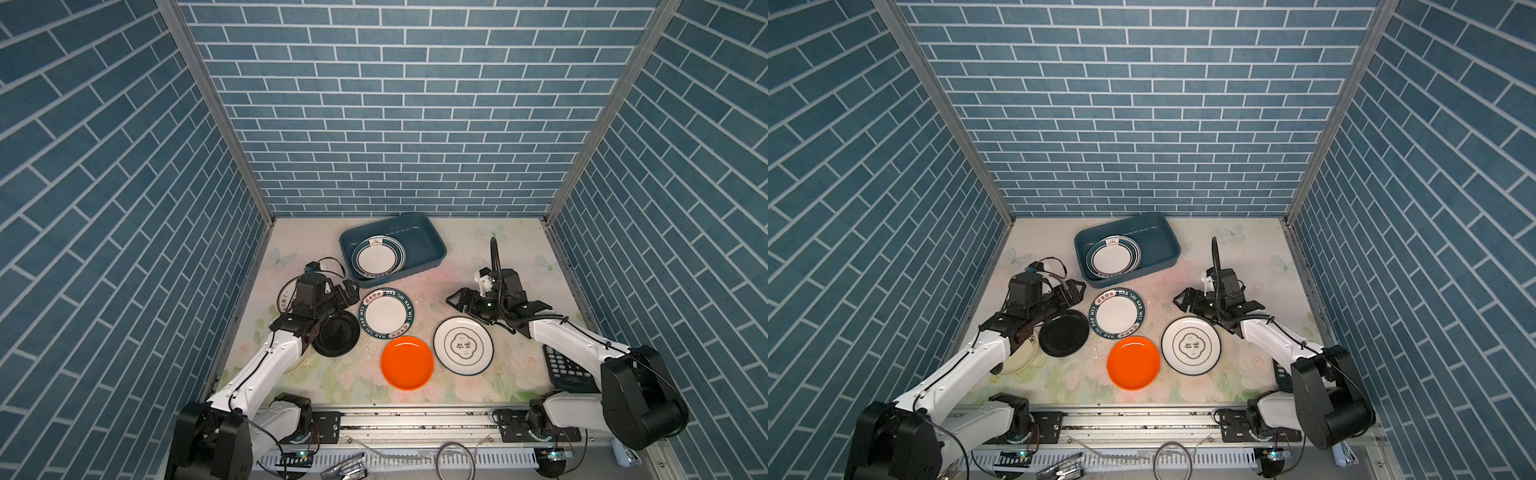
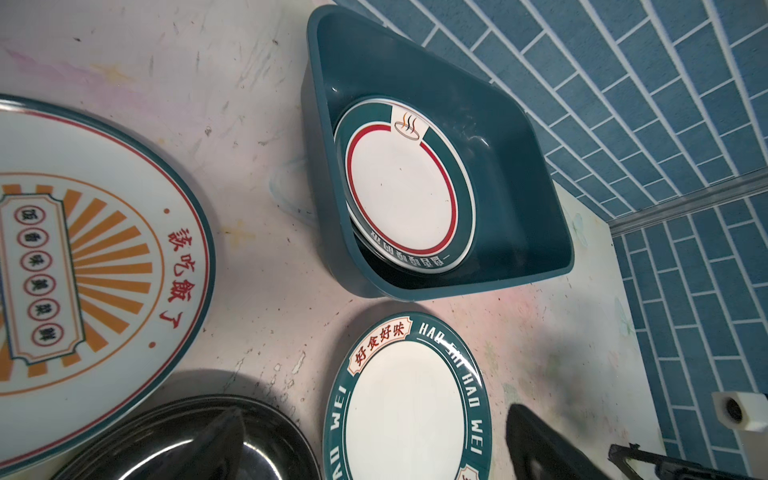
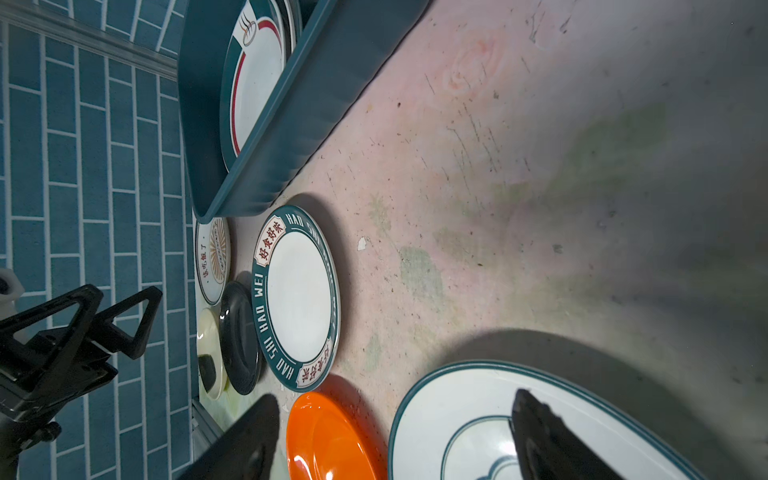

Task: Place the plates into the plastic bin on the countertop
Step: 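Move the right gripper to the HAO SHI HAO WEI plate while the left withdraws, then grip the HAO SHI HAO WEI plate rim with the right gripper and lift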

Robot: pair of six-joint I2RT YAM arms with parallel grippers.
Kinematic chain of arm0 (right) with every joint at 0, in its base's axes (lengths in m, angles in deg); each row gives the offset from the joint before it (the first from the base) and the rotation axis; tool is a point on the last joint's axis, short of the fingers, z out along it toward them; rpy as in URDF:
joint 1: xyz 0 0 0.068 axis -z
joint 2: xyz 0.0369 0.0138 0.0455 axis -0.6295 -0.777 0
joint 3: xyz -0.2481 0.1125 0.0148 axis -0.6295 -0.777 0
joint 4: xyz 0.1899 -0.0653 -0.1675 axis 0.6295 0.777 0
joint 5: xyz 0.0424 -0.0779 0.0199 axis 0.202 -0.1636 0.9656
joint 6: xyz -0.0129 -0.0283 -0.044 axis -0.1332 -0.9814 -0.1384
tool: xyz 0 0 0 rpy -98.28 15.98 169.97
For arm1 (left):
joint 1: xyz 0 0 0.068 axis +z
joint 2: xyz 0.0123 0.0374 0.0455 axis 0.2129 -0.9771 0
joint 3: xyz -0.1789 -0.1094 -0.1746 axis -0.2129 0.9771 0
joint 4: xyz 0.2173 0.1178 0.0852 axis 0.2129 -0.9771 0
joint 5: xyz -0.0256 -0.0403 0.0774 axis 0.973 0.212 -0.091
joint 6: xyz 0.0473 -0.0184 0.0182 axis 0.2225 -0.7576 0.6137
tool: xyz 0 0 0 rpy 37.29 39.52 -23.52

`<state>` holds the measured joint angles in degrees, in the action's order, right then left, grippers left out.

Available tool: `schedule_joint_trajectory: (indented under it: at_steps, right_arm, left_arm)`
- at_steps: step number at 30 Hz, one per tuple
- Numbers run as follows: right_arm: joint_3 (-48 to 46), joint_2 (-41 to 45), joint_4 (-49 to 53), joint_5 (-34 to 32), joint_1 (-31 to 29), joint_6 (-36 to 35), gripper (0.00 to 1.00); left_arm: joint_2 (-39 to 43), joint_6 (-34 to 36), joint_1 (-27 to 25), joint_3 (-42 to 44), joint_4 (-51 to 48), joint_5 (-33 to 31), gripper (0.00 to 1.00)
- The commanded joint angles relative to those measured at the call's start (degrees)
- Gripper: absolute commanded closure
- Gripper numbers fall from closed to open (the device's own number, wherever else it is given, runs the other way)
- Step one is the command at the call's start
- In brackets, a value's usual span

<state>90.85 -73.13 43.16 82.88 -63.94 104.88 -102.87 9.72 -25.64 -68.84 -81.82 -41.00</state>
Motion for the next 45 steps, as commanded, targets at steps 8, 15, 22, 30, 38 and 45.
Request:
schedule_joint_trajectory:
  at_steps: [8,15,22,30,38,45]
  right_arm:
    - [3.4,-5.4,-3.1,-1.8,-4.4,1.3,0.19]
    - [6.0,-10.7,-5.9,-1.0,-7.9,2.1,0.27]
    - [8.8,-16.5,-8.1,0.0,-10.7,2.6,0.52]
    - [11.6,-22.7,-10.8,0.8,-13.1,4.0,0.62]
    - [12.9,-25.8,-11.9,1.0,-14.4,4.4,0.69]
    - [13.5,-28.1,-13.6,0.5,-14.8,5.2,0.74]
  left_arm:
    - [1.6,-1.3,0.4,0.9,1.9,3.0,0.00]
    - [3.2,-1.6,0.5,2.6,1.7,2.3,0.00]
    - [3.1,-2.7,0.4,3.3,3.1,2.9,0.00]
    - [3.5,-2.8,0.5,3.7,2.9,3.1,0.00]
    - [2.8,-2.6,0.9,4.2,3.0,2.8,0.00]
    - [1.9,-2.8,1.1,4.3,3.6,3.1,0.00]
